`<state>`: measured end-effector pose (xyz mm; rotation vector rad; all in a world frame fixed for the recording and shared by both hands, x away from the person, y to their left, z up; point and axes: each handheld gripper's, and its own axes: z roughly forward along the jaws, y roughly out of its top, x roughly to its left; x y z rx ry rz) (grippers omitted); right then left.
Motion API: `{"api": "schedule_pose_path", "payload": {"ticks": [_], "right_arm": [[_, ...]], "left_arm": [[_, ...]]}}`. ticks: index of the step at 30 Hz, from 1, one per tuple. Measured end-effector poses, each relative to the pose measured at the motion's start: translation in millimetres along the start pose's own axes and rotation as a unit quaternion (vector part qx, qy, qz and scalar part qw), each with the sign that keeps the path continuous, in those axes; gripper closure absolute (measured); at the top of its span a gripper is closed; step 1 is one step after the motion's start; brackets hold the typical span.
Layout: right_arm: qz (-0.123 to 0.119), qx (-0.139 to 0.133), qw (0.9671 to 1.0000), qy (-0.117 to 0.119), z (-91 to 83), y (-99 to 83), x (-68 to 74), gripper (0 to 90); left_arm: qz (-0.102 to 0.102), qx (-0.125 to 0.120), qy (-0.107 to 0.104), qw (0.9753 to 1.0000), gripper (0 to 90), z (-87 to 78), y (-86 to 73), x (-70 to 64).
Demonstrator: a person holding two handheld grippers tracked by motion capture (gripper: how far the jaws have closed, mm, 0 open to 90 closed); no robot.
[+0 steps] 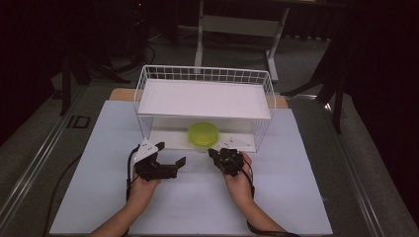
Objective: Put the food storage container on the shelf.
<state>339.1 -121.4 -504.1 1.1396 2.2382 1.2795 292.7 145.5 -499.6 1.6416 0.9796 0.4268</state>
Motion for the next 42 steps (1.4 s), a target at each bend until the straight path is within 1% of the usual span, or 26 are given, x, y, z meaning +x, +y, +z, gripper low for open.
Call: {"api": "schedule_pose_path", "payload": {"ticks": [2, 4, 7, 8, 10, 14, 17, 18, 20, 21, 24, 26, 29, 34, 35, 36, 37, 38, 40, 42], "right_arm": [[0.007, 0.004, 1.0000, 0.001, 4.7, -0.2, -0.2, 89.7], [0.012, 0.004, 0.9999, -0.001, 8.7, -0.3, -0.3, 89.7], [0.014, 0.004, 0.9999, -0.003, 15.0, 1.4, -1.1, 89.6], [0.015, 0.006, 0.9999, -0.004, 16.9, 2.4, -1.5, 89.6], [0.013, 0.005, 0.9999, -0.009, 20.7, 4.5, -2.8, 89.5], [0.019, 0.007, 0.9997, -0.011, 28.4, 10.1, -4.9, 89.2], [0.023, 0.007, 0.9997, -0.011, 35.8, 13.3, -6.0, 88.5], [0.026, 0.008, 0.9996, -0.010, 38.9, 14.2, -6.3, 87.9], [0.025, 0.009, 0.9995, -0.015, 43.9, 15.7, -6.9, 87.9], [0.027, 0.009, 0.9995, -0.015, 46.5, 16.4, -8.0, 87.6], [0.035, 0.009, 0.9992, -0.017, 51.2, 19.1, -10.5, 86.6], [0.037, 0.009, 0.9991, -0.020, 53.2, 20.5, -11.4, 86.6], [0.035, 0.011, 0.9991, -0.021, 52.0, 21.6, -11.1, 85.8], [0.027, 0.012, 0.9995, -0.009, 41.1, 16.2, -6.6, 83.1], [0.027, 0.012, 0.9995, -0.009, 41.1, 16.2, -6.6, 83.1], [0.022, 0.013, 0.9996, -0.009, 38.5, 14.8, -5.2, 82.4], [0.020, 0.007, 0.9998, -0.007, 32.9, 12.4, -3.5, 80.9], [0.021, 0.007, 0.9998, -0.004, 30.2, 11.7, -2.9, 79.5], [0.020, 0.004, 0.9998, 0.001, 24.6, 9.9, 0.0, 78.7], [0.018, 0.004, 0.9998, 0.008, 20.9, 8.7, 2.7, 75.5]], "left_arm": [[-0.014, 0.005, -0.007, 0.9999, 1.4, -1.5, -6.3, 3.0], [-0.020, 0.008, -0.009, 0.9997, 1.5, -2.1, -11.0, 4.4], [-0.022, 0.014, -0.011, 0.9996, 1.5, -1.5, -15.4, 5.4], [-0.019, 0.016, -0.010, 0.9997, 1.5, -1.4, -15.8, 5.5], [-0.015, 0.013, -0.013, 0.9997, 1.5, -1.6, -16.0, 5.1], [-0.011, 0.011, -0.013, 0.9998, 1.5, -2.1, -14.6, 4.0], [-0.012, 0.009, -0.015, 0.9998, 1.5, -2.5, -14.5, 3.6], [-0.010, 0.012, -0.015, 0.9998, 1.5, -2.3, -14.4, 3.8], [-0.012, 0.008, -0.017, 0.9998, 1.5, -2.9, -14.9, 3.9], [-0.011, 0.010, -0.017, 0.9997, 1.5, -2.8, -15.0, 4.0], [-0.013, 0.009, -0.019, 0.9997, 1.5, -2.8, -15.7, 4.5], [-0.015, 0.009, -0.020, 0.9996, 1.5, -2.5, -16.1, 4.9], [-0.012, 0.011, -0.020, 0.9997, 1.5, -2.5, -15.9, 4.9], [-0.011, 0.005, -0.022, 0.9997, 1.5, -4.0, -13.3, 4.0], [-0.011, 0.005, -0.022, 0.9997, 1.5, -4.0, -13.3, 4.0], [-0.013, -0.002, -0.027, 0.9995, 1.5, -4.8, -11.8, 3.2], [-0.013, -0.003, -0.029, 0.9995, 1.5, -4.8, -10.9, 2.5], [-0.012, -0.003, -0.031, 0.9994, 1.5, -5.2, -9.9, 1.7], [-0.007, -0.002, -0.034, 0.9994, 1.5, -5.4, -7.6, 0.1], [-0.002, -0.001, -0.034, 0.9994, 1.5, -5.6, -5.8, -1.6]]}}
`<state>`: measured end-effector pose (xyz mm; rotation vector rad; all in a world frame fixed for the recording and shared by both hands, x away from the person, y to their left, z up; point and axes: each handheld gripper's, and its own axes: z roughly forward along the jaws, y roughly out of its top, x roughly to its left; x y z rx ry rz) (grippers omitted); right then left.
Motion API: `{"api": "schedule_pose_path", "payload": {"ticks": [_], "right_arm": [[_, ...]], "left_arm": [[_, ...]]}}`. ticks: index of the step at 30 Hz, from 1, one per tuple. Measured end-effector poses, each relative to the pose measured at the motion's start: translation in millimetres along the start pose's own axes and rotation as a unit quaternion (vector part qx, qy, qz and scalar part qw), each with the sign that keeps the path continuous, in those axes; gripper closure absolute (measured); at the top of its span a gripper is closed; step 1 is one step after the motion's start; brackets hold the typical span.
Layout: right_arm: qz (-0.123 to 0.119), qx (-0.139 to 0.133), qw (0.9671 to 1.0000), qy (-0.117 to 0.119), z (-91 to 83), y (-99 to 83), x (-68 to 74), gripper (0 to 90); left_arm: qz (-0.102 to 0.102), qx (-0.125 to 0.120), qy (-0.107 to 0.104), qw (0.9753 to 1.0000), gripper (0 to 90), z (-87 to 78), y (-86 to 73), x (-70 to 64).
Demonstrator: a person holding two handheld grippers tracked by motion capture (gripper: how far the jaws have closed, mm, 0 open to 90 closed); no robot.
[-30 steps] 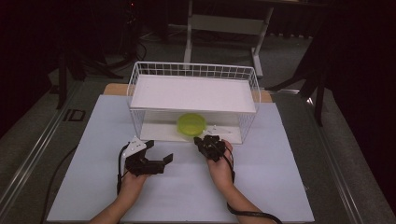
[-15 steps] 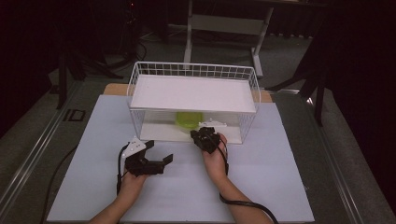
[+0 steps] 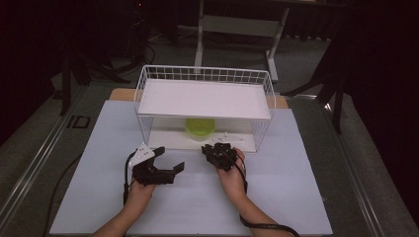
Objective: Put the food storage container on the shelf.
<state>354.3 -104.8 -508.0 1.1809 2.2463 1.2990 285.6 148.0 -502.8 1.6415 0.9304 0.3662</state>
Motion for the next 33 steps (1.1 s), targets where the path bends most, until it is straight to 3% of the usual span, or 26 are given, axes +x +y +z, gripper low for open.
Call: {"api": "schedule_pose_path", "payload": {"ticks": [5, 10, 14, 23, 33], "right_arm": [[0.001, -0.013, 0.9999, 0.009, -10.7, -4.3, 6.0, 60.1], [0.004, -0.032, 0.9993, 0.019, -21.3, -7.3, 9.3, 39.3], [0.008, -0.034, 0.9989, 0.031, -27.9, -10.2, 8.6, 29.6], [0.002, -0.038, 0.9981, 0.049, -43.2, -15.8, 6.2, 20.9], [-0.019, -0.043, 0.9978, 0.045, -63.2, -24.5, 3.9, 17.4]], "left_arm": [[0.004, 0.002, -0.008, 1.0000, 1.5, 0.4, 2.2, -5.2], [0.023, 0.016, -0.040, 0.9988, 1.5, -0.3, 4.3, -11.4], [0.027, 0.019, -0.049, 0.9983, 1.5, -3.7, 8.1, -14.1], [0.021, 0.031, -0.058, 0.9976, 1.5, -12.1, 7.3, -17.0], [0.020, 0.035, -0.059, 0.9974, 1.5, -21.7, -1.2, -17.5]]}}
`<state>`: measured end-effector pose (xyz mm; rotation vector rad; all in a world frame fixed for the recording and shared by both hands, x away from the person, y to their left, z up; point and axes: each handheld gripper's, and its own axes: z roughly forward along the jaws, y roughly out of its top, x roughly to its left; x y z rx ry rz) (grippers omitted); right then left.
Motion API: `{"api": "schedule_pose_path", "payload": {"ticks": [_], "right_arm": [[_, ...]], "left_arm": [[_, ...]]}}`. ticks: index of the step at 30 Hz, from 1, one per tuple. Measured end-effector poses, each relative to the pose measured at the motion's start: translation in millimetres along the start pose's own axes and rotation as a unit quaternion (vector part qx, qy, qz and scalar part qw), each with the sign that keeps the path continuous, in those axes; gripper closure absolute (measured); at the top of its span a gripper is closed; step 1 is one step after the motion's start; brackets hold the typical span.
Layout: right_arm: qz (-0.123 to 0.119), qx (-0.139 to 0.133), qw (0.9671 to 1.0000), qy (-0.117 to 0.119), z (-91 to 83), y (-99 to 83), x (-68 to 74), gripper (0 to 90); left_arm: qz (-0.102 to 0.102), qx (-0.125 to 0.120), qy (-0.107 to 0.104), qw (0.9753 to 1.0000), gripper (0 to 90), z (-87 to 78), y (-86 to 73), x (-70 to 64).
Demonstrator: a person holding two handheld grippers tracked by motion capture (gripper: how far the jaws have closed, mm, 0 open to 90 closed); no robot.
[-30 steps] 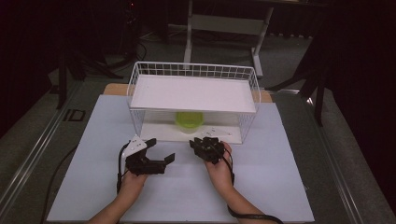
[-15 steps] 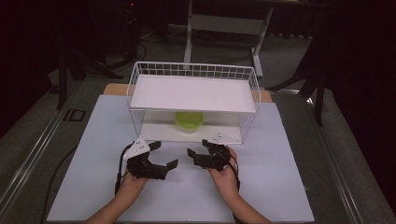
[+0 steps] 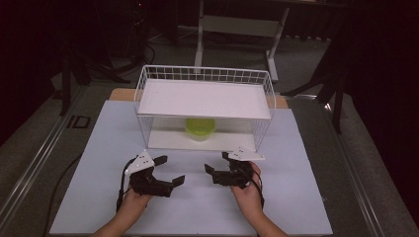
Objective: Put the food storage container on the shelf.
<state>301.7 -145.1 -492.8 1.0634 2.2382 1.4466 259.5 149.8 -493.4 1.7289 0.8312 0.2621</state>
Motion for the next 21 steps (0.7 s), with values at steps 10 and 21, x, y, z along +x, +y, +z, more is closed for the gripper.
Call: {"api": "schedule_pose_path", "payload": {"ticks": [10, 21], "right_arm": [[-0.007, -0.006, 0.9999, -0.005, -17.3, -12.2, -5.8, 17.5], [-0.029, -0.004, 0.9995, -0.014, -15.8, -21.7, -7.4, 17.5]], "left_arm": [[0.001, -0.007, -0.007, 1.0000, 1.5, 0.0, -9.0, -1.2], [0.011, -0.011, -0.008, 0.9999, 1.5, -2.0, -11.2, -0.6]]}}
